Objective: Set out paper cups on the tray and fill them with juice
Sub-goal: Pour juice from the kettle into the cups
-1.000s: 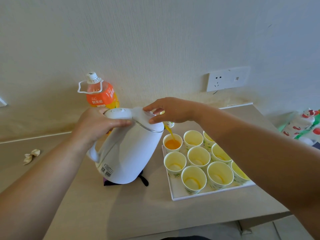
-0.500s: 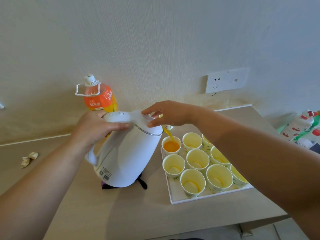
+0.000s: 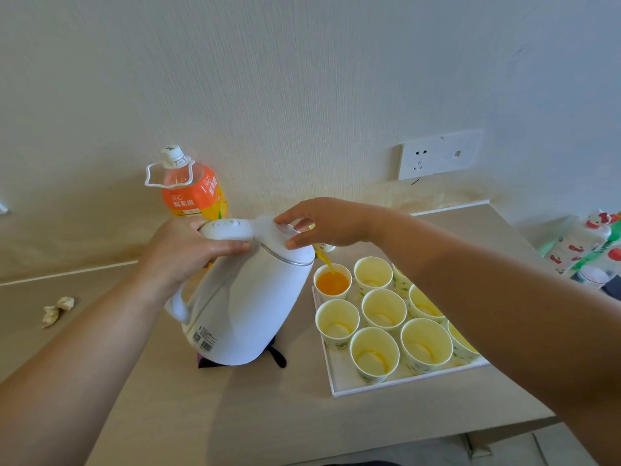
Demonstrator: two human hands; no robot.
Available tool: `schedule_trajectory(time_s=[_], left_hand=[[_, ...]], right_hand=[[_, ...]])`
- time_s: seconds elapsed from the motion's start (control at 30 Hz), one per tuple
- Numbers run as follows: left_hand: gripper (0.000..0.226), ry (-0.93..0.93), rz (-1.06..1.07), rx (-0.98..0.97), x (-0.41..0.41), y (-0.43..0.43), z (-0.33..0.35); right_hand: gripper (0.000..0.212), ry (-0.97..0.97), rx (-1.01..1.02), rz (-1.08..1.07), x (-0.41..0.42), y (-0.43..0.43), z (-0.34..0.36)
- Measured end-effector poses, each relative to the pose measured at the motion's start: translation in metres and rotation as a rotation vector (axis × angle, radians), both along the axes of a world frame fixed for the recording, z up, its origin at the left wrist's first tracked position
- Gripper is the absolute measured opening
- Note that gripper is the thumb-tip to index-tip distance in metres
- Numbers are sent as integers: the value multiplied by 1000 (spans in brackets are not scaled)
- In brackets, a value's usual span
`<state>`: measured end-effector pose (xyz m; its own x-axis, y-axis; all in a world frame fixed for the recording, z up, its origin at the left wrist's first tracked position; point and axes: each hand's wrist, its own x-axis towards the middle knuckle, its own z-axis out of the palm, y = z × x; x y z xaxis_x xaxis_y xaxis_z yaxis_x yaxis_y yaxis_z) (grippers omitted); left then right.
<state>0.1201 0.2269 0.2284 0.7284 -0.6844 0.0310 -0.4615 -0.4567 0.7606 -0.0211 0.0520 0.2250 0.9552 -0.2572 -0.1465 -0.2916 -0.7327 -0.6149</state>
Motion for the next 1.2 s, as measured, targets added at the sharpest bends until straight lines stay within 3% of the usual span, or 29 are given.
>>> schedule_trajectory(time_s=[0.27,0.57,0.7,1.2], left_hand=[[35,8,-4,-19,-2,-3,-3],[60,93,12,-173,-3,-14,1],[52,91,-34,-202,1,-21,11],[69,87,-150,-127,-21,-53,36]], right_hand=[[51,-9,-1,-12,-3,-2,-1],[46,-101,-102,-50,-9,-12,21],[45,-145,-100,-71,-16,-17,32],[45,-165,-16,-146,-47,-38,30]])
